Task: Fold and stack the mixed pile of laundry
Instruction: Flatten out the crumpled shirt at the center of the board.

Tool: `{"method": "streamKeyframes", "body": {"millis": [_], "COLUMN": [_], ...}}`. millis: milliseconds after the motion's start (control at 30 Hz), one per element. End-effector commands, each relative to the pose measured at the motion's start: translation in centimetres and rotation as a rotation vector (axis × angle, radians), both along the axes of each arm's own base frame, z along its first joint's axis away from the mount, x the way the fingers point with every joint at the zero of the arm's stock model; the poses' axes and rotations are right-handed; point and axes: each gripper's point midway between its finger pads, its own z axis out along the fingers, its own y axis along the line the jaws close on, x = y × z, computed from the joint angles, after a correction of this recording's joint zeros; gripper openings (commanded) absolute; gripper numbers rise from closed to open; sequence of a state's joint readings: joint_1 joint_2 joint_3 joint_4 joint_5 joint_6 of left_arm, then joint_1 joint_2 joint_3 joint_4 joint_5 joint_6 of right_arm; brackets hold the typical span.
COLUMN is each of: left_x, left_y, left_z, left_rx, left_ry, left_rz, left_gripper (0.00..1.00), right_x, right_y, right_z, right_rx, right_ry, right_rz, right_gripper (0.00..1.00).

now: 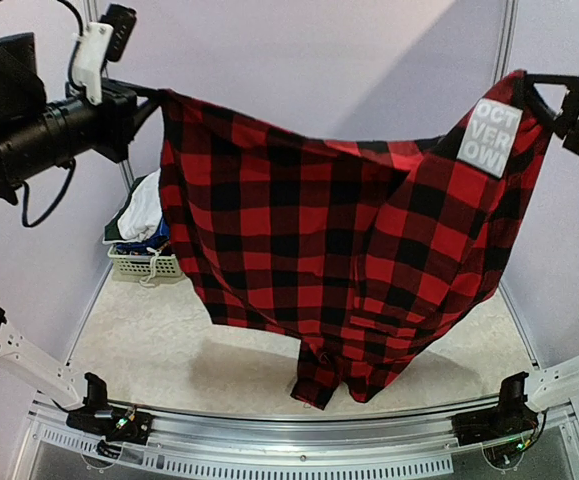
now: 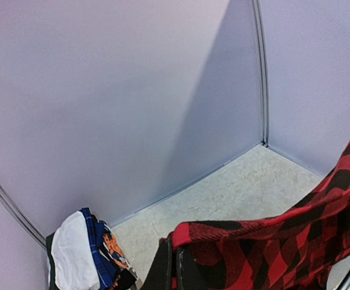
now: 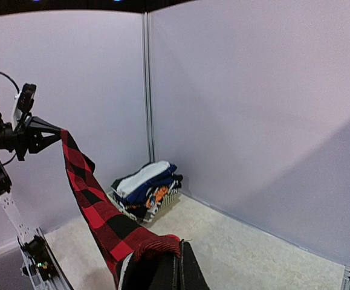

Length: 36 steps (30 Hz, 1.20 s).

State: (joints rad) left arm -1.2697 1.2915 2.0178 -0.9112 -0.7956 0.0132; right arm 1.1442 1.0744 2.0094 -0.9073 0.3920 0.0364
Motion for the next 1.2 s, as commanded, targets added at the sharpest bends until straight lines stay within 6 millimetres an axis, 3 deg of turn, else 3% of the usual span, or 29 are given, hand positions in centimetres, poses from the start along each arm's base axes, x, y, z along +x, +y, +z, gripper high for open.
{"method": "streamKeyframes", "body": {"millis": [0, 133, 200, 300, 400, 500, 567, 667, 733, 800, 933, 1033, 1167], "left_x": [-0.1, 0.9, 1.8, 4.1, 8.6, 14.6, 18.0, 21.2, 23.0, 24.6, 26.3, 27.1, 27.7], "left_y": [2.6, 4.9, 5.4, 4.6, 2.0, 0.5, 0.1, -1.2, -1.4, -0.9, -0.8, -1.3, -1.3], "left_z": [4.4, 6.5, 6.5, 4.4, -1.9, -11.3, -18.7, -28.8, -34.2, -38.3, -43.0, -44.3, -45.1], "left_rx": [-0.014, -0.014, 0.007, 0.041, 0.135, 0.179, 0.214, 0.225, 0.234, 0.273, 0.294, 0.289, 0.306], "left_ry": [-0.102, -0.167, -0.173, -0.129, 0.003, 0.219, 0.382, 0.585, 0.684, 0.76, 0.853, 0.86, 0.86], "left_rz": [0.041, 0.196, 0.273, 0.34, 0.361, 0.364, 0.376, 0.347, 0.352, 0.391, 0.391, 0.377, 0.385], "left_gripper": [0.0, 0.0, 0.0, 0.0, 0.0, 0.0, 0.0, 0.0, 0.0, 0.0, 0.0, 0.0, 0.0], "right_x": [0.6, 2.6, 3.4, 5.3, 7.7, 11.0, 14.9, 20.2, 23.2, 25.6, 29.5, 31.6, 33.5], "right_y": [-1.9, -5.9, -7.5, -6.6, -4.8, -2.8, -2.0, -2.3, -3.0, -4.0, -5.4, -6.0, -6.4], "right_z": [3.4, 6.4, 6.8, 4.8, 1.4, -3.7, -9.4, -18.2, -23.4, -26.8, -32.5, -35.8, -38.5], "right_rx": [0.014, 0.104, 0.132, 0.082, 0.019, -0.106, -0.17, -0.207, -0.246, -0.256, -0.286, -0.302, -0.314], "right_ry": [-0.064, -0.094, -0.095, -0.079, -0.058, -0.017, 0.113, 0.322, 0.424, 0.502, 0.614, 0.675, 0.732], "right_rz": [-0.09, -0.334, -0.455, -0.575, -0.737, -0.753, -0.753, -0.783, -0.815, -0.822, -0.827, -0.819, -0.801], "right_gripper": [0.0, 0.0, 0.0, 0.0, 0.0, 0.0, 0.0, 0.0, 0.0, 0.0, 0.0, 0.0, 0.0]}}
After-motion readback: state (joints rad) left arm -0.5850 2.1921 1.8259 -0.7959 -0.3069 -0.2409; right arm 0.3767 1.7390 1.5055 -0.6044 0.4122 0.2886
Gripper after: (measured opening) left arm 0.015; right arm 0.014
